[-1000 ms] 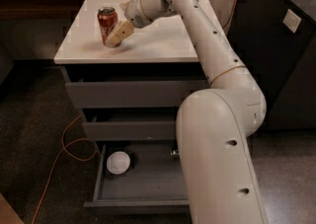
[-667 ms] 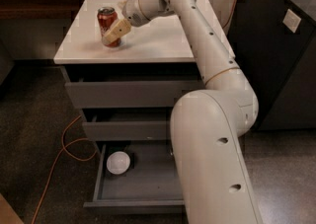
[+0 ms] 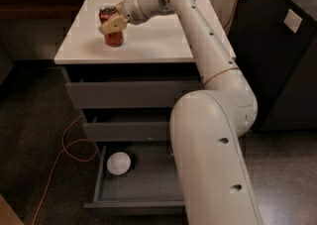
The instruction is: Place coke can into bottom drawer
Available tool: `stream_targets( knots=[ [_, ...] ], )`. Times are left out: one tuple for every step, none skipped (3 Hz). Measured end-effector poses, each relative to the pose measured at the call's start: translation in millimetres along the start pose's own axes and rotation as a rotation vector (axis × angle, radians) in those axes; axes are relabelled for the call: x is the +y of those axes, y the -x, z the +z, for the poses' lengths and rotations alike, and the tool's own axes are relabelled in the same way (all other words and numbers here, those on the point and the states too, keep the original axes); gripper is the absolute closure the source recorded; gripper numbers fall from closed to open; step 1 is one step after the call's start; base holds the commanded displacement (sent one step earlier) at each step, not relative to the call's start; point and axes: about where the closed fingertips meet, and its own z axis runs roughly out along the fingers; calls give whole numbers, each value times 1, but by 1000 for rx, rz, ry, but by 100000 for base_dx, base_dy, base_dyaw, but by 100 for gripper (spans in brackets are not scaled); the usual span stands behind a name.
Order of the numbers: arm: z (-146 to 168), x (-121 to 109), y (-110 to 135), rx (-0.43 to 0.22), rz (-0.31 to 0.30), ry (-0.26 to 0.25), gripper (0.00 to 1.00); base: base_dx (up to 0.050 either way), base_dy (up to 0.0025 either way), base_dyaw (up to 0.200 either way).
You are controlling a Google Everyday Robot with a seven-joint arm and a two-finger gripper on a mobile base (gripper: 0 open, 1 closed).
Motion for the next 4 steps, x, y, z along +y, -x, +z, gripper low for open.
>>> stream_targets(
  knots=[
    [-8,2,7,-26,-18,-11,71,0,0,0],
    [-34,15,23,-60,-55,-34,99,0,0,0],
    [-52,38,29,-71,-70,-44,100,0,0,0],
    [-73,73,39,-59,-93,-56,100,0,0,0]
  ],
)
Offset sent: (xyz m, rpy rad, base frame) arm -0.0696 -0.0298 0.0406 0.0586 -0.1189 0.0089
